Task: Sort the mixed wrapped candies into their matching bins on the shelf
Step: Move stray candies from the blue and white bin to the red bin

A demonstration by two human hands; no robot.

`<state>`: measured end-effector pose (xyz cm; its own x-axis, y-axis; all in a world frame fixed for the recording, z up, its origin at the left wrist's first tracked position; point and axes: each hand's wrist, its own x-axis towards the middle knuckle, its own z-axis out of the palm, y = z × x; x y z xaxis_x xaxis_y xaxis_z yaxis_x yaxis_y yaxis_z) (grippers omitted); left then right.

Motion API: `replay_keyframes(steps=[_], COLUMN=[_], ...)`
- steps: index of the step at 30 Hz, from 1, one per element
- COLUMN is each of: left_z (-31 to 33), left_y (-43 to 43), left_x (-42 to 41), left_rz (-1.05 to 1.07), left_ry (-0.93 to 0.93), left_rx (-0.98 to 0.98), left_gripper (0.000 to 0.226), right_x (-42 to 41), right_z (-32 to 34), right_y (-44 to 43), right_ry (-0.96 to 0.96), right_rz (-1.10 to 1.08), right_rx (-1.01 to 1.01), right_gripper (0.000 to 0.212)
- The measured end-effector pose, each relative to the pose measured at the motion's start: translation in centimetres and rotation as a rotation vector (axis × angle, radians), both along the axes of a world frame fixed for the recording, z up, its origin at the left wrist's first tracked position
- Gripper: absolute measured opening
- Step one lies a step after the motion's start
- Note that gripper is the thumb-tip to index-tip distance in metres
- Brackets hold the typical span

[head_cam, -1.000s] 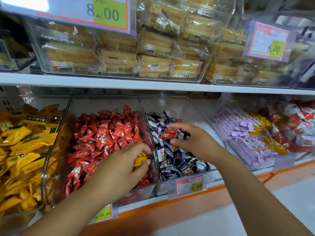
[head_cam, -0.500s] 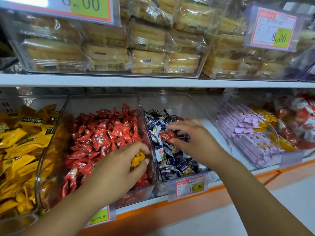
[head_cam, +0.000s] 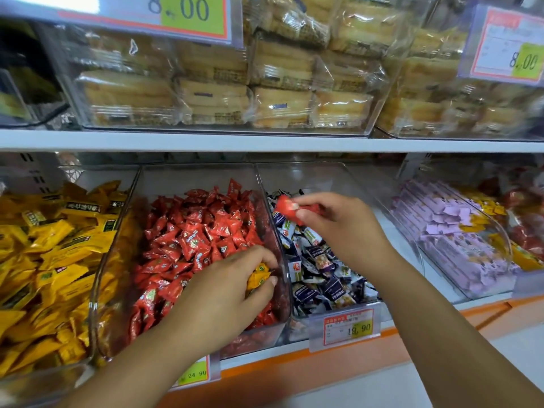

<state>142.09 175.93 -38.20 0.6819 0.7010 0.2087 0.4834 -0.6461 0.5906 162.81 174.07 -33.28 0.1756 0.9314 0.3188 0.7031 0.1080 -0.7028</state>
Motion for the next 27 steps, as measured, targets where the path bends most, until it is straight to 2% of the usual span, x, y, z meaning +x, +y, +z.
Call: replay_keyframes(steps=[3, 7, 10, 12, 14, 16, 17, 19, 22, 25, 27], left_z=[0.0, 0.2, 0.3, 0.4, 0.4, 0.4, 0.5, 0.7, 1.2, 1.6, 1.9], left_y=[0.0, -0.2, -0.2, -0.2, -0.2, -0.2, -0.2, -0.4, -0.6, -0.8, -0.8], left_x=[-0.1, -0.3, -0.2, -0.2, -0.2, -0.1, 0.0, 0.1, 0.2, 0.2, 0.0], left_rz=[-0.001, -0.001, -0.004, -0.006, -0.005, 0.004, 0.01, 0.02, 0.018, 0.014, 0.018], left_ry=[-0.011, -0.003, 0.012, 0.023, 0.03, 0.027, 0.021, 0.015, 0.017, 0.02, 0.019], left_rx=[0.007, 0.017, 0.023, 0.021, 0.023, 0.03, 0.03, 0.013, -0.001, 0.007, -0.007], left_gripper=[0.014, 0.017, 0.018, 0.018, 0.018, 0.018, 0.018, 0.017, 0.016, 0.014, 0.013], right_x=[-1.7, -1.4, 0.8, 3.4, 5.3, 5.5, 5.1, 4.3, 3.9, 5.1, 6.4], right_z=[0.1, -0.3, -0.5, -1.1, -1.9, -3.1, -3.4, -3.2, -1.4, -1.2, -2.1], right_y=[0.7, 0.7, 0.5, 0.5, 0.3, 0.1, 0.0, -0.2, 0.0, 2.3, 4.3], right_ry=[0.122, 0.169, 0.004, -0.234, -0.374, -0.358, -0.37, -0.353, -0.197, -0.276, -0.336], right_rz=[0.15, 0.181, 0.0, -0.126, -0.16, -0.098, -0.062, 0.02, 0.009, -0.154, -0.201], right_rx=[-0.078, -0.072, -0.073, -0.195, -0.423, -0.569, -0.583, -0.575, -0.441, -0.248, -0.326], right_gripper=[0.038, 0.037, 0.031, 0.032, 0.053, 0.073, 0.075, 0.071, 0.048, 0.037, 0.04])
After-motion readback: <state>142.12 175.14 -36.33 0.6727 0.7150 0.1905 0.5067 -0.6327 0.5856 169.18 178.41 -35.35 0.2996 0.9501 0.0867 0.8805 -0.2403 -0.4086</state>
